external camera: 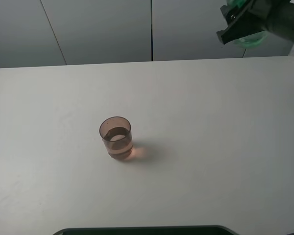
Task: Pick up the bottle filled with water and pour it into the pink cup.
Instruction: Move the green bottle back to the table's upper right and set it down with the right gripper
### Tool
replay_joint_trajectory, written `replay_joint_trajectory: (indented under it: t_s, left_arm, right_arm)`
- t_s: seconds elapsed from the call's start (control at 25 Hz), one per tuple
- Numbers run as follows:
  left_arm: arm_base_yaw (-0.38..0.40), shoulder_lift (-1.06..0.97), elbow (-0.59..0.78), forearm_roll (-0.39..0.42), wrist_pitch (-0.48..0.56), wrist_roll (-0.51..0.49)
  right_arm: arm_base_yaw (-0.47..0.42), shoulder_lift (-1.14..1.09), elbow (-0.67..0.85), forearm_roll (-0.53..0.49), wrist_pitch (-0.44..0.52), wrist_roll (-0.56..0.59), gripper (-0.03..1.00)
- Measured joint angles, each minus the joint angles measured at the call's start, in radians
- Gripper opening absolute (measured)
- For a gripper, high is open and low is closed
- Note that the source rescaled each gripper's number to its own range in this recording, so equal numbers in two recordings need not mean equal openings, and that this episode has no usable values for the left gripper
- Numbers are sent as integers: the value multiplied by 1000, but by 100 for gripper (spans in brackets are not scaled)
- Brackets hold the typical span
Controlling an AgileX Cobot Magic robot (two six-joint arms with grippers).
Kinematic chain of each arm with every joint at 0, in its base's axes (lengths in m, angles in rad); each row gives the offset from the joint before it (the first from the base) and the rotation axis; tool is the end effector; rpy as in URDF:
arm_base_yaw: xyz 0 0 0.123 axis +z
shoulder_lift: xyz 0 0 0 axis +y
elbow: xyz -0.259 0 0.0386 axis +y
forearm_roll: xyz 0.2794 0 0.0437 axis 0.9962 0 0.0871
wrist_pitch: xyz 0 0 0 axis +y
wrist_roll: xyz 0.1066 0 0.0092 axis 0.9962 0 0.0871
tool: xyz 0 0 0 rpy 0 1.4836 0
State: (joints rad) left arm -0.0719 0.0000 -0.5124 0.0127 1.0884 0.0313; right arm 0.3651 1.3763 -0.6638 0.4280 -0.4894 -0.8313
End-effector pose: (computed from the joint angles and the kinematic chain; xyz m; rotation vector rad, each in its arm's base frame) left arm 0.0574 -0.0029 0.2863 0.1053 2.0569 -0.0099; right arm 0.3168 0.0988 0.2167 -0.5567 1.6561 -0.2323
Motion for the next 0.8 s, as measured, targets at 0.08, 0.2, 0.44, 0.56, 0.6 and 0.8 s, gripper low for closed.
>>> replay_joint_trajectory:
  t_s: [0.08,0.2,0.44,0.56,0.6,0.8]
  left_arm:
    - [0,0,0,0,0,0]
    - [0,0,0,0,0,0]
    - [0,0,0,0,0,0]
    - [0,0,0,0,0,0]
    - [0,0,0,0,0,0]
    - [0,0,0,0,0,0]
  right_arm:
    - [-68,-19,0,-115,43,207,0]
    - [-162,-40,0,-303,87,501,0]
    - [-358,-48,0,-597,157,955,0]
    - [-439,-46,0,-653,173,1019,0]
    - [-460,-44,0,-659,171,1027,0]
    - [-494,26,0,-677,100,1011,0]
